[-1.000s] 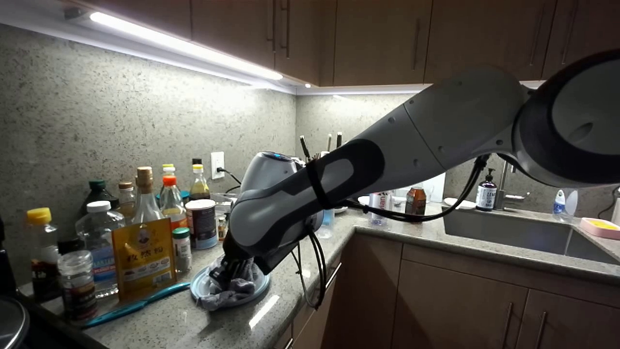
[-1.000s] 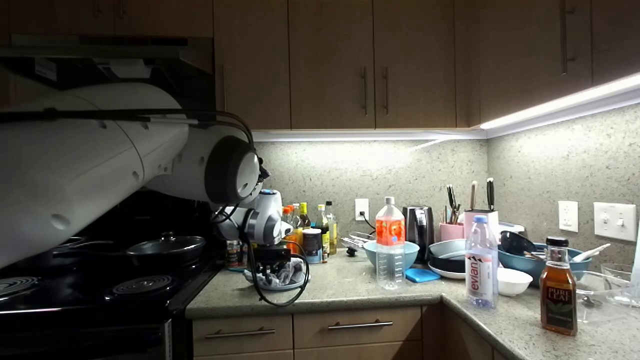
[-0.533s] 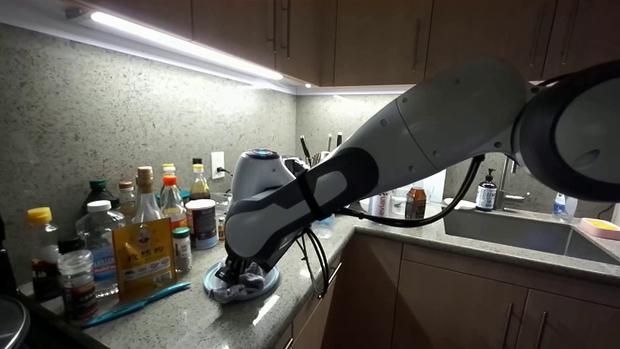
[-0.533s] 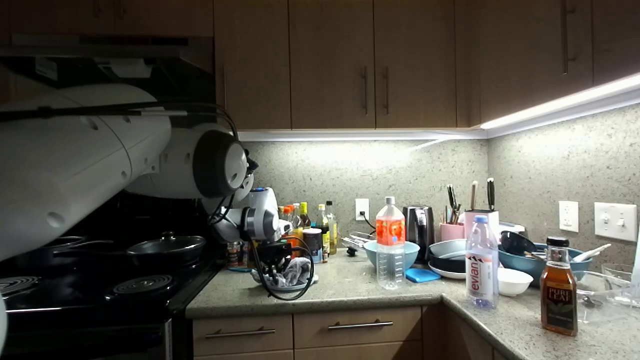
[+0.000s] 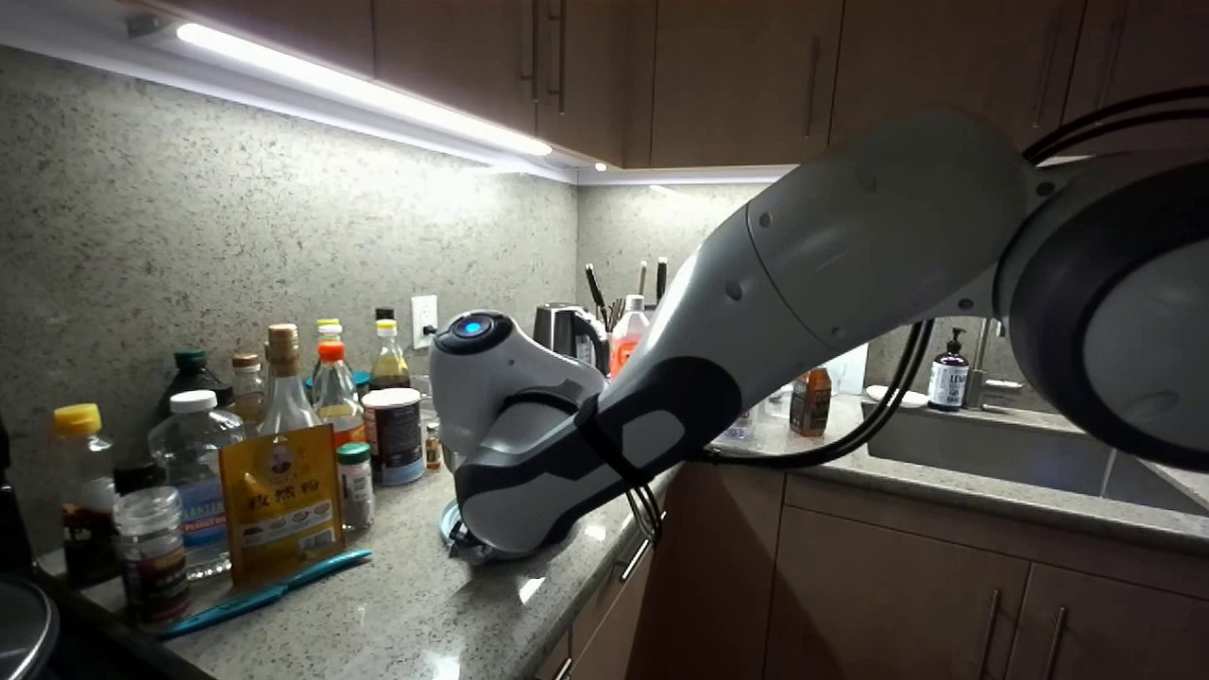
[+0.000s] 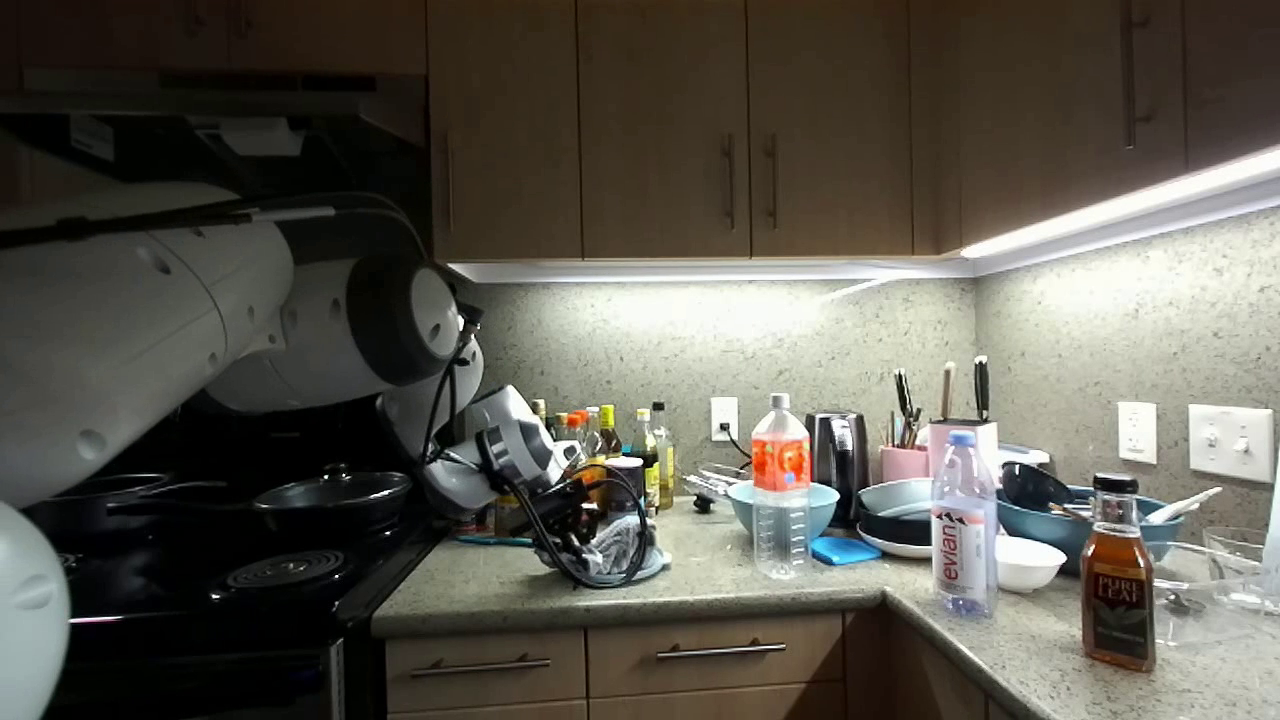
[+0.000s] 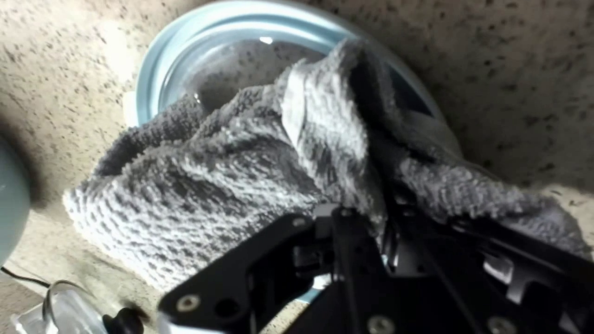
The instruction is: Put the towel on the white lid, move the towel to the left and right
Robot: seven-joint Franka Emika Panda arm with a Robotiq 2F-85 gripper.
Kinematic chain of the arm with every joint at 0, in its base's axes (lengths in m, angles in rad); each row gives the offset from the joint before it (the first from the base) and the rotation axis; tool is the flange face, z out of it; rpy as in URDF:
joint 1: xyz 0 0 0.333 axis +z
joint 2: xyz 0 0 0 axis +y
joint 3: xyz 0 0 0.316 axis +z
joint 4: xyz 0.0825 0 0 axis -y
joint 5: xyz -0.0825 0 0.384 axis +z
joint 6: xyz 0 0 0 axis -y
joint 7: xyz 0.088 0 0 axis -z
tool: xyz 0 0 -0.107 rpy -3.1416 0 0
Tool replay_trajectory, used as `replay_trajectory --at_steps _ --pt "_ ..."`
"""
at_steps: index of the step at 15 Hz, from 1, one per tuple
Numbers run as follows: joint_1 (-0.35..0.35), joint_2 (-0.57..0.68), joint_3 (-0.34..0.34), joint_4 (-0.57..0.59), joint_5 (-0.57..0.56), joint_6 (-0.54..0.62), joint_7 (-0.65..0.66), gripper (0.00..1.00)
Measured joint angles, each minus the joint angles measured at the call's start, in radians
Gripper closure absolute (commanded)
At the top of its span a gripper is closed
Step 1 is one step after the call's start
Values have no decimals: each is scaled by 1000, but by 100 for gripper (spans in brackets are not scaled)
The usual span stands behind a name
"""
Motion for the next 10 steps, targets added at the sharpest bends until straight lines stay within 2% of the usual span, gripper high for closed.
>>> replay_trajectory --at_steps 1,4,10 --pt "7 3 -15 1 -15 -3 17 81" --pt "11 6 -29 9 -23 -12 39 63" --pt "11 7 -33 11 -23 -14 42 62"
